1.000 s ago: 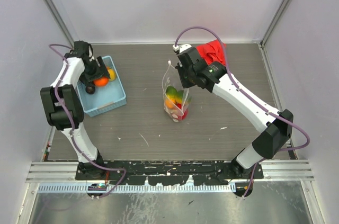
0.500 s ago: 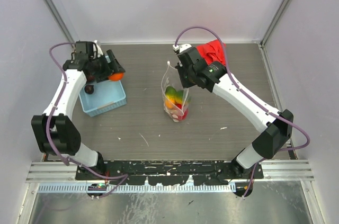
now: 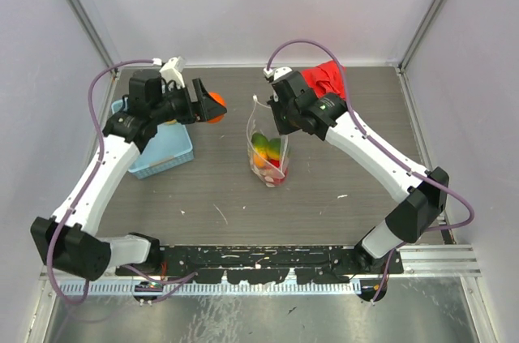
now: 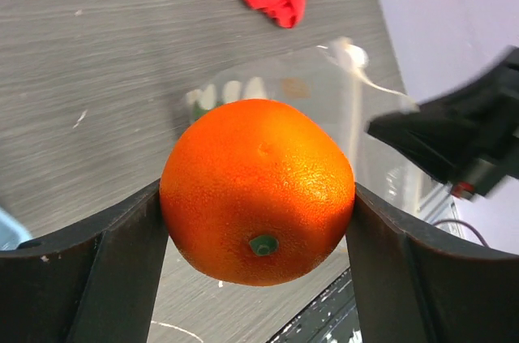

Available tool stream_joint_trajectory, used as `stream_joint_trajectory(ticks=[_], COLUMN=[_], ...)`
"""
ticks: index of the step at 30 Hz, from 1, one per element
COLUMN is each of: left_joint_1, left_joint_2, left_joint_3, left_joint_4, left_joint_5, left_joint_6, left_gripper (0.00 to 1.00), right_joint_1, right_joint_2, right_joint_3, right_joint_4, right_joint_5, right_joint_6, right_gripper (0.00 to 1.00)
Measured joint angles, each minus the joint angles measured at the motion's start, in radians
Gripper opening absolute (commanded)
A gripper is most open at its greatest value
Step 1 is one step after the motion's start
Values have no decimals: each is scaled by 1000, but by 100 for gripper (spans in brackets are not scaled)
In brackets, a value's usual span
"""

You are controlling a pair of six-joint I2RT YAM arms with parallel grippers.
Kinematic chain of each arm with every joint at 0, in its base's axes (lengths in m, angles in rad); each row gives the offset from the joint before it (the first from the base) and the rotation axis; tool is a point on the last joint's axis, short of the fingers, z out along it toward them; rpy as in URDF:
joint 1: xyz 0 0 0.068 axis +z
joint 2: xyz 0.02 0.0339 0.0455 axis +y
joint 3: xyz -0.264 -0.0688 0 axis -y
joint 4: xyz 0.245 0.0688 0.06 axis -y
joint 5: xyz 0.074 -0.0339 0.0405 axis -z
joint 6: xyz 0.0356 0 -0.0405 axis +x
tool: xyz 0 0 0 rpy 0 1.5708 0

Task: Place the food in the zip-top bag and seal the zipper
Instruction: Pick up the fake fruit from the bin, then place the fake fruit in the zipper food storage bag.

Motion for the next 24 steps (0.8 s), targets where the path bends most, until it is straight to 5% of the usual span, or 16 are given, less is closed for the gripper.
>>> stream_joint_trajectory(ticks=[15,24], left_joint_1=[-312,-393], left_joint_2=[-129,-88], left_joint_3=[-97,-115], left_joint_4=[283,363], left_joint_5=[51,52], left_joint_6=[175,345], left_gripper=[47,51], right_joint_1=[0,0], right_joint_2=[8,12], right_joint_3=[10,12], right_joint_4=[-1,-1], right_joint_5=[-18,-33], right_joint_6=[1,3], right_gripper=[0,0])
